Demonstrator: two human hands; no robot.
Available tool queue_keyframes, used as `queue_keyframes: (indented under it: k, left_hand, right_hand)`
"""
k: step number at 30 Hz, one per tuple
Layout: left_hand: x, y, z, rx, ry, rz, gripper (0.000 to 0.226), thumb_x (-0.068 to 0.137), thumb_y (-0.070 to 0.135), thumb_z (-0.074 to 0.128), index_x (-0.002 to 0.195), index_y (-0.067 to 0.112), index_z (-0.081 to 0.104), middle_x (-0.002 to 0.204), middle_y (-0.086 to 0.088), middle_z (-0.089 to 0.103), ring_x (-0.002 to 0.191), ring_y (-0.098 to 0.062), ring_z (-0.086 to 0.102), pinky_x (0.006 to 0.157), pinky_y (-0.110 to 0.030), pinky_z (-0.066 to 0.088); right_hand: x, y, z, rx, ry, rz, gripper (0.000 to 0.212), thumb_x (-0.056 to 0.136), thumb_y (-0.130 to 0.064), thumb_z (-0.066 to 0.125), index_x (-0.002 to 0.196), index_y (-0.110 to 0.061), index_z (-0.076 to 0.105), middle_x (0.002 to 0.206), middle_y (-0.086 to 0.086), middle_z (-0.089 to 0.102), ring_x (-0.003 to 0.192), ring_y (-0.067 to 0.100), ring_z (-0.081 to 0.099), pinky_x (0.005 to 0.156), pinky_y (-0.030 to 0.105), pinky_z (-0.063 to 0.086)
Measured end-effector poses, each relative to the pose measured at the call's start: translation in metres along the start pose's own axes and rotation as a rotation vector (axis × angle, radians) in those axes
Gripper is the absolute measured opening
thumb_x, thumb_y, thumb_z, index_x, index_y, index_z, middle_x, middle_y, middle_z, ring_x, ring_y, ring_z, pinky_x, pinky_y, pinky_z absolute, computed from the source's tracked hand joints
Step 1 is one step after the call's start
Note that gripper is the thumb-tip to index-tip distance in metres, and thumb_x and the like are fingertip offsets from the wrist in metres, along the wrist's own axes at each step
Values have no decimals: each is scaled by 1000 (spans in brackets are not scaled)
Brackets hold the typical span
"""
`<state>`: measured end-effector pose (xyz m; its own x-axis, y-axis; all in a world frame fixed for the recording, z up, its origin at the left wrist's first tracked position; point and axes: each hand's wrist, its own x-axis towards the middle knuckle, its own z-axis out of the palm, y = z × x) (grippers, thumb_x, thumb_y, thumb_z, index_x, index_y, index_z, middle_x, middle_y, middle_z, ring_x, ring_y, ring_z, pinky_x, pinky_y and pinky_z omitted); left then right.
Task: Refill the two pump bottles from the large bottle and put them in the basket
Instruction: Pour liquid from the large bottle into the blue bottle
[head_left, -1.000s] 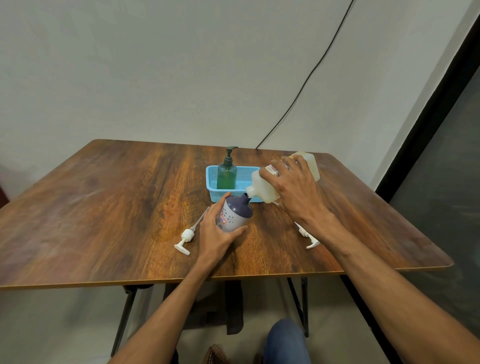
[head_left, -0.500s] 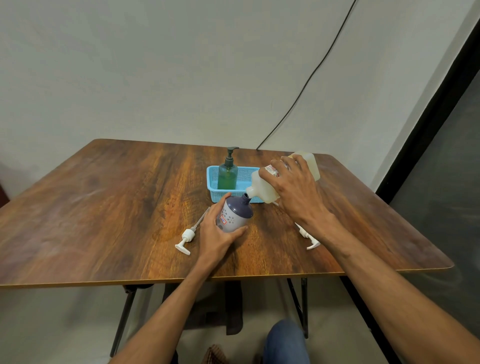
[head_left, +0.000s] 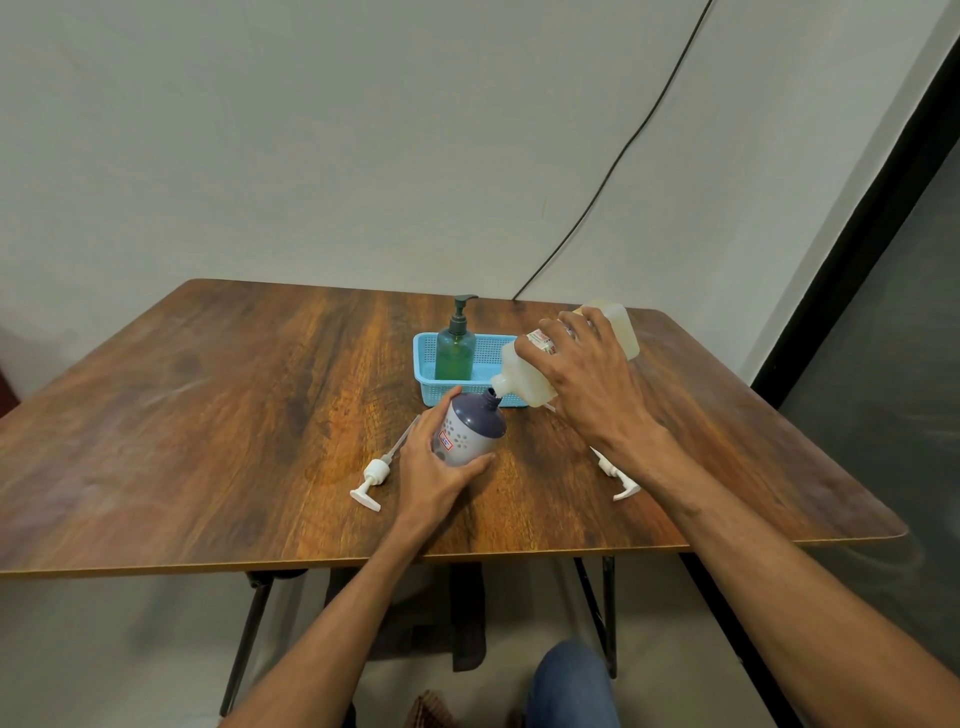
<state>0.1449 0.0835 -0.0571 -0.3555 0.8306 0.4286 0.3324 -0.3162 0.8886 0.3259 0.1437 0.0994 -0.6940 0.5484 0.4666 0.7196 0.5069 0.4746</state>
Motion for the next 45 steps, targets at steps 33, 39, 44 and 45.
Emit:
queue_keyframes:
  k: [33,39,44,45]
  left_hand:
    - [-1,3,0,4,8,8,95,67,44,88,150,27,45,139,7,58,128,-13,55,107,-50,49]
    - [-2,4,-1,-4,8,3,95,68,40,88,150,25,44,140,5,58,128,-12,55,108,-49,49]
    - [-3,4,0,-5,15,-9,94,69,37,88,151,22,44,141,1,57,128,-13,55,108,-49,49]
    - [-2,3,0,-4,15,-8,94,69,38,88,151,22,44,141,1,57,129,-13,55,109,-49,48]
  right_hand:
    - [3,0,-3,-36,-5,-20,68,58,-22,92,118,-19,61,116,19,64,104,41,59,98,54,41]
    - [3,-1,-4,-41,-8,-23,68,57,-20,92,118,-19,61,116,19,64,104,41,59,99,55,41]
    - [4,-2,-5,-53,-12,-17,68,57,-17,92,117,-18,62,115,19,65,104,41,59,99,55,42]
    - [4,-2,-5,-52,-11,-18,68,57,-16,92,117,-18,61,115,19,65,104,41,59,99,55,42]
